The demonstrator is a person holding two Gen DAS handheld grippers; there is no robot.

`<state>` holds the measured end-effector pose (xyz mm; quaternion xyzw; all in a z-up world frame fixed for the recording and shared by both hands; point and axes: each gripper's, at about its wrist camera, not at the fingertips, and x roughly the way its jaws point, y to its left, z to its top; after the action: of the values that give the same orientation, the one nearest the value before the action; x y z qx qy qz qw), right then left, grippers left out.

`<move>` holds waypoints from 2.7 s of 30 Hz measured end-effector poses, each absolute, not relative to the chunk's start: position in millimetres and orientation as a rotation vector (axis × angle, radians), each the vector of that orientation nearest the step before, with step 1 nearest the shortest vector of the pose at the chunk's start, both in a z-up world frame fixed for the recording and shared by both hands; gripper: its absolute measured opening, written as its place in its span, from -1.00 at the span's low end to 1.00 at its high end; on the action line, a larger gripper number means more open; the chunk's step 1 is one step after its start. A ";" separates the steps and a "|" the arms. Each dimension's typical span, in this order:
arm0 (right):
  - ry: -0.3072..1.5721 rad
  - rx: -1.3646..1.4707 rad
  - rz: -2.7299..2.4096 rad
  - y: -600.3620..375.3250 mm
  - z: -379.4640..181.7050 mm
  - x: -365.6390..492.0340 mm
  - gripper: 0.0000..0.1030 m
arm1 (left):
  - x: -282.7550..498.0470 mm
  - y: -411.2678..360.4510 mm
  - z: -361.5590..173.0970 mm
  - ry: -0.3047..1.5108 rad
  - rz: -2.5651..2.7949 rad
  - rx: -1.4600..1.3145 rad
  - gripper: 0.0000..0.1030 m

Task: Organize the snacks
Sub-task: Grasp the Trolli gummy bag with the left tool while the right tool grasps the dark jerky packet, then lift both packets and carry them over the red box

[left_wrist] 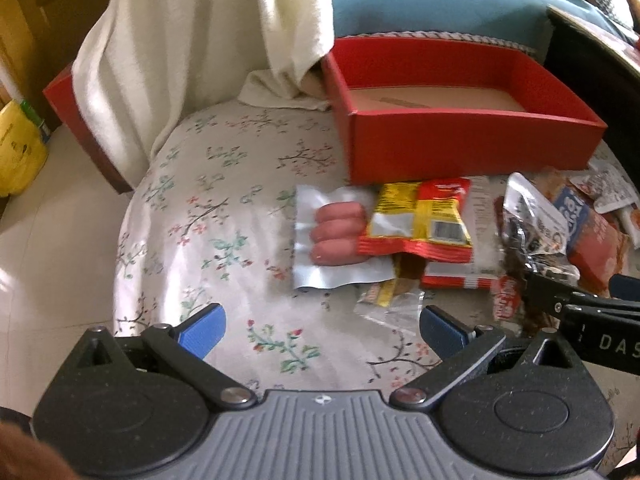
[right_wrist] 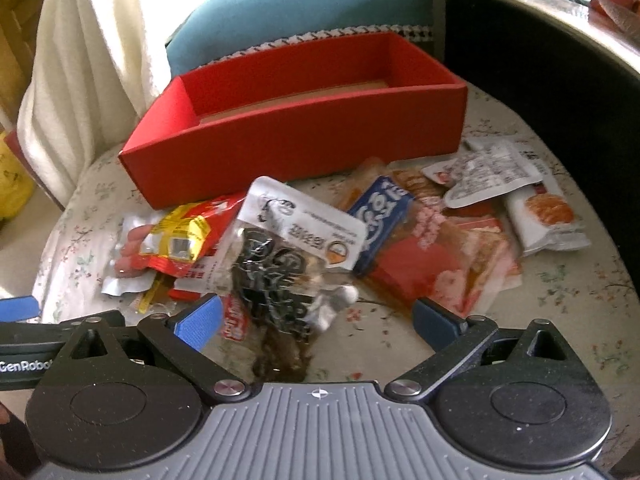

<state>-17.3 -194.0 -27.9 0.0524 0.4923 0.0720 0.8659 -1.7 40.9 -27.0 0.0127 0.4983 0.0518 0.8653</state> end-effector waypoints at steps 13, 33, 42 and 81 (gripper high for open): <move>1.099 0.180 0.245 -193.2 -41.2 -9.9 0.27 | -2.1 52.3 -26.9 1.054 0.094 -0.017 0.92; 1.195 0.098 0.372 -217.0 -34.9 -17.7 0.27 | 87.3 0.9 -34.1 1.079 -0.111 0.048 0.92; 1.219 0.101 0.414 -225.0 -28.1 -13.1 -0.07 | 90.6 -14.4 -50.3 1.105 -0.125 0.131 0.33; 1.229 0.335 0.396 -253.8 -34.1 -39.8 -0.37 | -2.9 -6.3 -35.1 1.180 -0.309 0.007 -0.06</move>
<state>-39.8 -253.8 -34.1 0.1553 0.5699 0.1835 0.7858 -2.9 -6.3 -35.1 0.0035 0.5539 -0.1449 0.8199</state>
